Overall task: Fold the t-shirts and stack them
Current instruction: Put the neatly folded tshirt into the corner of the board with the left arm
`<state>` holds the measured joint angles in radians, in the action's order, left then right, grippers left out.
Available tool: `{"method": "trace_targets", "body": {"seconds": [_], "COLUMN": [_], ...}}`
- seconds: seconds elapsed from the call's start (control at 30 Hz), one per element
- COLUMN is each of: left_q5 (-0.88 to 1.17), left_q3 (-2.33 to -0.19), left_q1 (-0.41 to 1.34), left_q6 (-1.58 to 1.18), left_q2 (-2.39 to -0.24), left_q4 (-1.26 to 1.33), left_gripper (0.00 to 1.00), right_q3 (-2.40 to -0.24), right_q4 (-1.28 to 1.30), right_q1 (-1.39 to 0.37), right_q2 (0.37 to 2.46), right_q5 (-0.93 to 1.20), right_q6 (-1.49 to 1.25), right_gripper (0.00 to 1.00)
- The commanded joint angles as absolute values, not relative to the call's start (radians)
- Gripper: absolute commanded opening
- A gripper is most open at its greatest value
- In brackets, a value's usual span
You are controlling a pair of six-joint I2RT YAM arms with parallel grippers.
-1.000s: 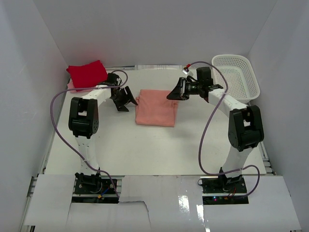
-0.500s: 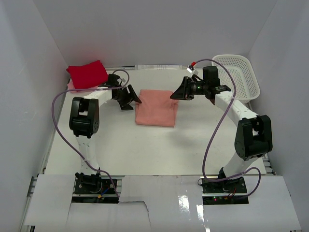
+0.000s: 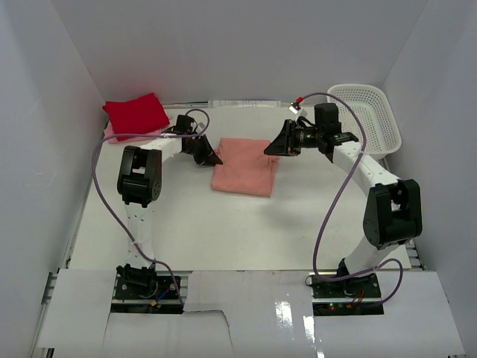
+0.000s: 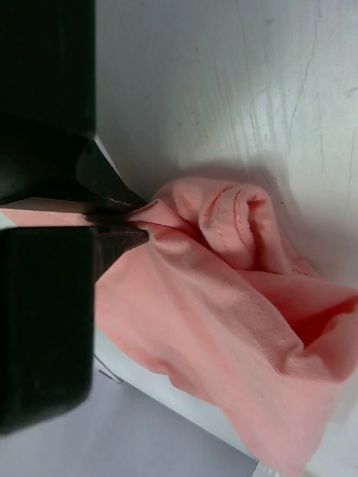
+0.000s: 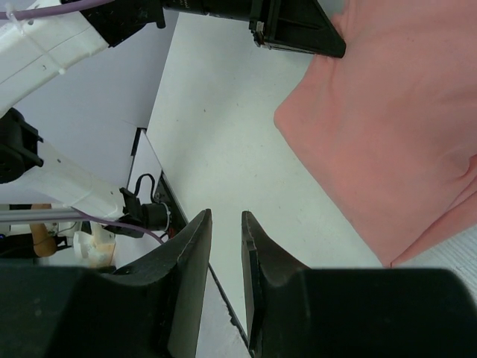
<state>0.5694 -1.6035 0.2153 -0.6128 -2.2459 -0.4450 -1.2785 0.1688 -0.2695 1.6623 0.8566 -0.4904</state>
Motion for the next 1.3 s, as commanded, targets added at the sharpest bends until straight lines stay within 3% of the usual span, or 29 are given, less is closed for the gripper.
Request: {"method": "trace_targets", "body": {"seconds": [0.0, 0.03, 0.27, 0.6, 0.77, 0.97, 1.27], "left_q5": [0.469, 0.469, 0.526, 0.385, 0.454, 0.525, 0.670], "left_q3": [-1.606, -1.605, -1.670, -2.106, -2.273, -2.352, -2.318], "left_q1": [0.227, 0.226, 0.210, 0.106, 0.006, -0.060, -0.123], "left_q6": [-0.566, -0.566, -0.561, -0.423, -0.446, -0.466, -0.551], "left_q2": [-2.336, -2.338, -2.365, -2.381, -2.427, -2.430, -2.424], "left_q4": [-0.564, -0.566, -0.581, -0.791, -0.851, -0.838, -0.601], "left_gripper": [0.05, 0.00, 0.00, 0.00, 0.00, 0.00, 0.00], "right_q3": [-1.275, -1.272, -1.246, -1.109, -1.078, -1.077, -1.048], "right_q4": [0.172, 0.172, 0.189, 0.225, 0.256, 0.304, 0.298], "right_q1": [-0.259, -0.259, -0.258, -0.259, -0.261, -0.259, -0.265], "right_q2": [1.583, 1.575, 1.506, 1.457, 1.427, 1.417, 1.401], "right_q5": [0.894, 0.894, 0.890, 0.828, 0.816, 0.807, 0.804], "right_q6": [-0.483, -0.485, -0.483, -0.436, -0.417, -0.390, -0.396], "right_gripper": [0.29, 0.29, 0.30, 0.30, 0.29, 0.30, 0.30]}}
